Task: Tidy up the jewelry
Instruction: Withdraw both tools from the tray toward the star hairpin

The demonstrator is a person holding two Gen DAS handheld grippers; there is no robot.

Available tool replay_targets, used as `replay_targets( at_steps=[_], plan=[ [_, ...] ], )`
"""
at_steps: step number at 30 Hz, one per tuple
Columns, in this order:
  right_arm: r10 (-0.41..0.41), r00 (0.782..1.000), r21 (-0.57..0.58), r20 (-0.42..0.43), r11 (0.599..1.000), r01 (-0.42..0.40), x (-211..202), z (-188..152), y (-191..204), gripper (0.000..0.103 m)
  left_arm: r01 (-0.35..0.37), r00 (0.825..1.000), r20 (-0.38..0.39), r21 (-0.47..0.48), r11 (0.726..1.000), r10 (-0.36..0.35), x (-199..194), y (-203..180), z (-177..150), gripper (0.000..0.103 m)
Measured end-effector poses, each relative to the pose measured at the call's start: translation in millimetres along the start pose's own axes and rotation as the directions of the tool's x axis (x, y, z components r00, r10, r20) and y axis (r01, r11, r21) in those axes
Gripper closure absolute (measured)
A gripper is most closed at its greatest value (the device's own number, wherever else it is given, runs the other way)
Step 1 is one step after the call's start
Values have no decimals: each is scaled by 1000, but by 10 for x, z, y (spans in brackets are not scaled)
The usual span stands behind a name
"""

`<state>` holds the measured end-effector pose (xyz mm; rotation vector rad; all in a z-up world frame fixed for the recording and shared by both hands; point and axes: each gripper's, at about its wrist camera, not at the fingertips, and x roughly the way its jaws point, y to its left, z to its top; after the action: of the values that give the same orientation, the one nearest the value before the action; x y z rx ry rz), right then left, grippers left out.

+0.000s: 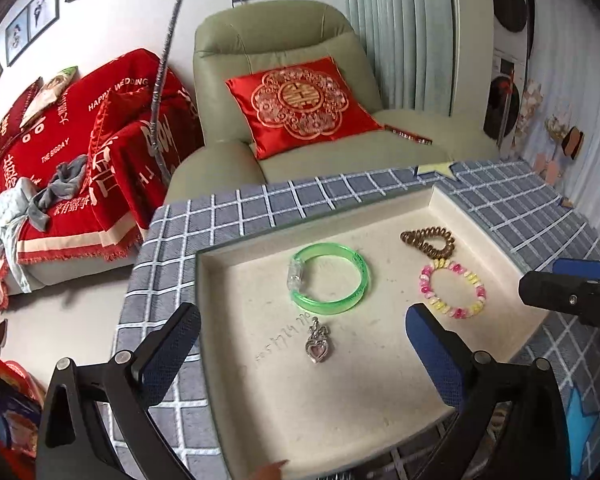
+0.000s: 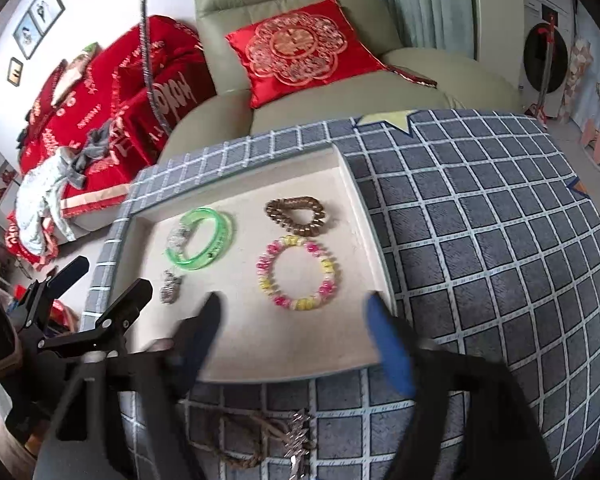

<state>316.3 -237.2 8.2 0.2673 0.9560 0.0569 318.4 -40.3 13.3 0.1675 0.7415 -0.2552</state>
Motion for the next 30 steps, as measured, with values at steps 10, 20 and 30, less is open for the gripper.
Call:
replay_targets(
  at_steps=[10,20,30],
  plan=[
    [96,991,25,97,995,-99,-429,-227,57,17,43,998,-47,-73,996,-47,-414,256,-343,0],
    [106,989,9,105,994,-108,-699,-507,111,17,21,995,-98,-106,994,-31,-653,340,-879,0],
    [63,998,-3,-8,998,-63,-623,-916,79,17,46,982,-177,-142,989,-71,-578,171,-1211,0]
  ],
)
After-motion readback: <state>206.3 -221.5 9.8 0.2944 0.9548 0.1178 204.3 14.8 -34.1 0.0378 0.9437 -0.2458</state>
